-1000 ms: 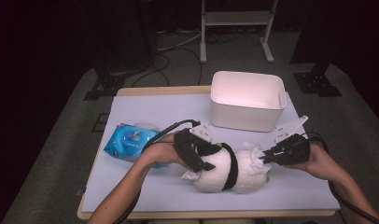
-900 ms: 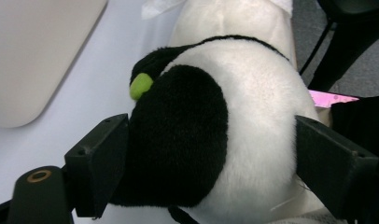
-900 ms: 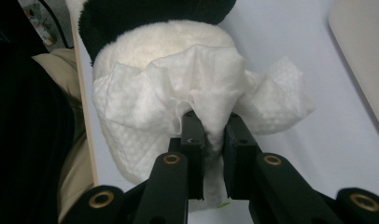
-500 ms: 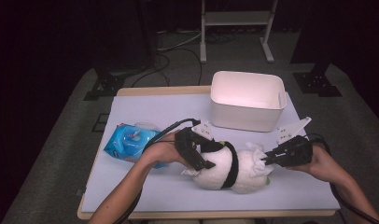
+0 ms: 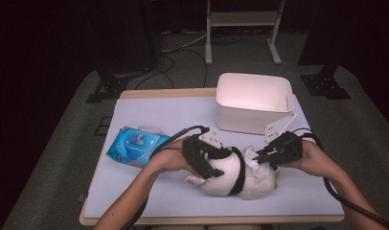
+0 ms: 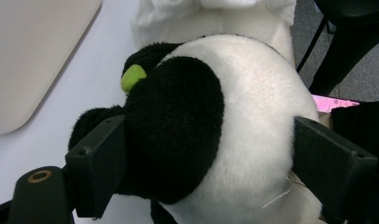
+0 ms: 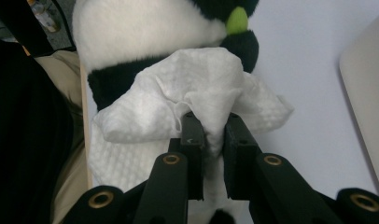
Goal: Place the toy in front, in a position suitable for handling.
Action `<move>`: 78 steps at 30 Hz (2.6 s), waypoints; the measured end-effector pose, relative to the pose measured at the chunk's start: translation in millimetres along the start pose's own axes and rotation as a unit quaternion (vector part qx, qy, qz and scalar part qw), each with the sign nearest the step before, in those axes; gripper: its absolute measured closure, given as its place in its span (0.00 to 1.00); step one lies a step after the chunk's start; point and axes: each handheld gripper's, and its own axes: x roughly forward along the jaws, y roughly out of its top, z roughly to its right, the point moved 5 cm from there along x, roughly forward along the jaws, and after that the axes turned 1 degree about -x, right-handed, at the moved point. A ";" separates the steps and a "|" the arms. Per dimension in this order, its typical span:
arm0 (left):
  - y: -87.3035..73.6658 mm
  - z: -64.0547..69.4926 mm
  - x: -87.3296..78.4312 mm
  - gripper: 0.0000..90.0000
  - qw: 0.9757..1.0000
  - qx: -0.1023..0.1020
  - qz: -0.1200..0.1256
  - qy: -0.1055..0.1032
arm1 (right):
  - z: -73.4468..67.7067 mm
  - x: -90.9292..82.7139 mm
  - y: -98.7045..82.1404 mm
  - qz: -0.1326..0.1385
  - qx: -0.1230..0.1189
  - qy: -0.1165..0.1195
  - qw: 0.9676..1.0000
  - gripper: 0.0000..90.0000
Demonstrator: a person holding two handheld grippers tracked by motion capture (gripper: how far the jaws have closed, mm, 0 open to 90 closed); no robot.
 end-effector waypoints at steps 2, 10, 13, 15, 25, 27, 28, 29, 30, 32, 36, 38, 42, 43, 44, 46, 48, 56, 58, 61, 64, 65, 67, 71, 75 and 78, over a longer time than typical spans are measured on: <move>1.3 0.2 0.8 0.17 1.000 0.003 0.002 0.000 | 0.2 2.7 4.1 -0.004 -0.003 0.000 1.000 0.89; 5.4 0.5 3.7 0.17 1.000 0.002 0.012 0.000 | -0.1 18.6 20.7 -0.012 -0.017 0.015 1.000 0.88; 3.7 0.2 2.9 0.17 1.000 0.004 0.013 0.000 | 0.3 14.7 17.8 -0.012 -0.013 0.014 1.000 0.88; 2.8 0.7 2.0 0.17 1.000 0.007 0.013 0.000 | 0.1 10.3 14.3 -0.014 -0.009 0.010 1.000 0.88; -2.6 1.4 -4.4 0.17 1.000 0.007 0.008 0.001 | 3.4 -15.8 -28.5 0.013 0.038 -0.011 0.999 0.88; -3.5 0.8 -4.7 0.17 1.000 0.004 0.010 0.001 | 4.4 -18.4 -38.9 0.017 0.046 -0.014 0.999 0.88; -3.8 0.8 -5.1 0.17 1.000 0.003 0.010 0.001 | 4.6 -19.6 -43.7 0.020 0.052 -0.015 0.998 0.88; -4.2 0.7 -5.5 0.17 1.000 0.003 0.010 0.000 | 4.8 -21.3 -48.1 0.023 0.058 -0.016 0.998 0.88; -4.7 0.3 -5.7 0.17 1.000 0.002 0.010 0.000 | 4.9 -22.4 -52.0 0.027 0.064 -0.016 0.997 0.88; -5.5 -0.4 -6.2 0.17 1.000 -0.001 0.011 0.000 | 5.0 -23.7 -58.3 0.031 0.072 -0.018 0.997 0.88; -4.4 -0.5 -5.5 0.17 1.000 0.000 0.011 0.002 | 4.3 -24.6 -62.5 0.024 0.074 -0.022 0.997 0.88; -3.8 -0.4 -5.2 0.17 1.000 -0.002 0.013 0.002 | 4.3 -24.7 -59.2 0.027 0.069 -0.020 0.997 0.88; -2.0 -0.3 -4.4 0.17 1.000 -0.001 0.016 0.003 | 4.3 -20.5 -45.5 0.031 0.054 -0.016 0.998 0.88; -1.3 -0.4 -4.3 0.17 1.000 0.000 0.017 0.004 | 4.3 -18.4 -41.2 0.030 0.048 -0.015 0.998 0.88; -0.7 -0.4 -3.8 0.17 1.000 -0.002 0.017 0.005 | 4.2 -16.4 -37.1 0.029 0.045 -0.013 0.999 0.88; 0.4 0.1 -3.1 0.17 1.000 0.001 0.018 0.005 | 4.7 -13.6 -29.8 0.028 0.039 -0.010 0.999 0.88; 1.8 0.3 -2.3 0.17 1.000 0.002 0.017 0.006 | 5.4 -11.6 -23.8 0.025 0.034 -0.009 0.999 0.88; 9.7 2.8 0.1 0.17 1.000 0.011 0.024 0.008 | 3.8 -2.4 -0.7 0.011 0.011 -0.001 1.000 0.88; 13.0 3.7 1.7 0.17 0.999 0.011 0.030 0.008 | 2.6 1.9 5.2 0.007 0.003 0.007 1.000 0.88; 16.1 3.7 3.9 0.17 1.000 0.015 0.026 0.010 | 0.5 7.5 10.4 -0.002 -0.004 0.010 1.000 0.88; 16.4 3.4 3.9 0.17 0.999 0.015 0.034 0.007 | 1.7 6.4 10.4 -0.001 -0.004 0.009 1.000 0.88; 16.1 3.3 3.9 0.17 0.999 0.015 0.034 0.008 | 0.8 5.5 9.1 -0.001 0.003 0.011 1.000 0.88; 16.0 1.9 3.3 0.17 0.999 0.013 0.034 0.014 | 0.7 5.4 4.7 -0.006 0.005 0.006 1.000 0.88; 17.2 1.4 -1.1 0.14 0.999 0.007 0.036 0.023 | 1.0 4.7 -2.8 0.000 0.012 0.002 1.000 0.88; 18.1 4.5 -4.2 0.12 0.999 0.002 0.038 0.024 | 0.0 2.4 -6.7 0.009 0.018 0.003 1.000 0.88; 15.7 5.4 -5.9 0.11 0.999 -0.001 0.037 0.023 | -0.4 0.2 -9.1 0.013 0.018 -0.002 1.000 0.88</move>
